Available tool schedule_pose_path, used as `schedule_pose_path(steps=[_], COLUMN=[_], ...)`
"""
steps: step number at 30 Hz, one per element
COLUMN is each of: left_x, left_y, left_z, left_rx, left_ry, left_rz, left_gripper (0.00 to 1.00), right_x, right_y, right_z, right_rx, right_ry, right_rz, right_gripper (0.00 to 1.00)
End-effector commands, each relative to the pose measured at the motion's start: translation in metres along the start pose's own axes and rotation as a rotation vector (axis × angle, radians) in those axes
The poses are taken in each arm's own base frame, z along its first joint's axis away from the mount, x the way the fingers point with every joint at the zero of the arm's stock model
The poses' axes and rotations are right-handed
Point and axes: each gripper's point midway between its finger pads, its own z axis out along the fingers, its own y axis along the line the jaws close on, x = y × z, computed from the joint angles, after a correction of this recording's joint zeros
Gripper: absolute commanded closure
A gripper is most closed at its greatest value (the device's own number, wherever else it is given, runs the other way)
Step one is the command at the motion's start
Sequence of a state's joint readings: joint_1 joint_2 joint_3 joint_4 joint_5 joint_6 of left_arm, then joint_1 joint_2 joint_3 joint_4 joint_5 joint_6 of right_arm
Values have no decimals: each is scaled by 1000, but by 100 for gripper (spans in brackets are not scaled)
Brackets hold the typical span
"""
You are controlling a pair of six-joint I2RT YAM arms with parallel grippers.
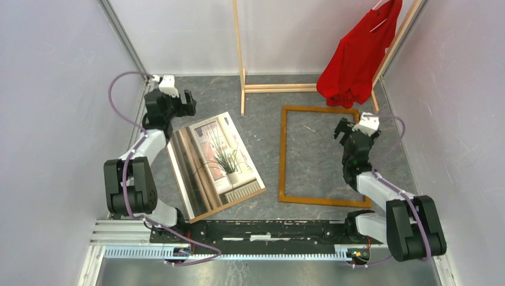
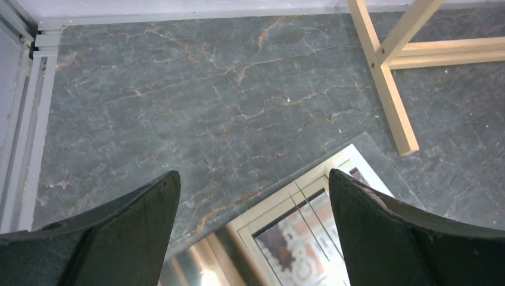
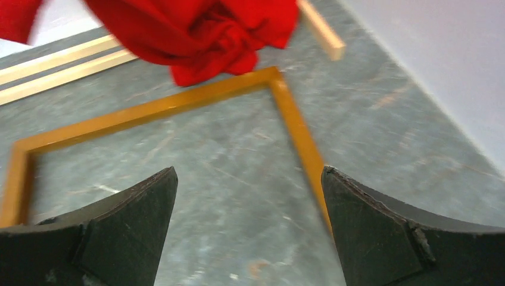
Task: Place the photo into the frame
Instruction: Turn over the photo frame at the center of the board.
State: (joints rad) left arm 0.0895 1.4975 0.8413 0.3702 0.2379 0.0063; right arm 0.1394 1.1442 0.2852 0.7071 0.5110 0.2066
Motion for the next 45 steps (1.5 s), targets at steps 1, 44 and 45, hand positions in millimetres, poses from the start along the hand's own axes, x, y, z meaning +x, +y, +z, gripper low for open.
schedule_pose_path(steps=[1, 44, 45], left_x=[49, 37, 38], left_y=[-2, -84, -88], left_z=[-7, -55, -56], left_rx=[49, 343, 351], left_ry=[386, 586, 593], left_rz=[-44, 48, 57], left_gripper=[0, 0, 0], right_x=[27, 149, 138], right_y=[75, 248, 254], right_z=[1, -109, -110], right_rx=[-300, -381, -395], right_ry=[330, 789, 775], right_rz=[47, -243, -220], right_gripper=[2, 88, 92])
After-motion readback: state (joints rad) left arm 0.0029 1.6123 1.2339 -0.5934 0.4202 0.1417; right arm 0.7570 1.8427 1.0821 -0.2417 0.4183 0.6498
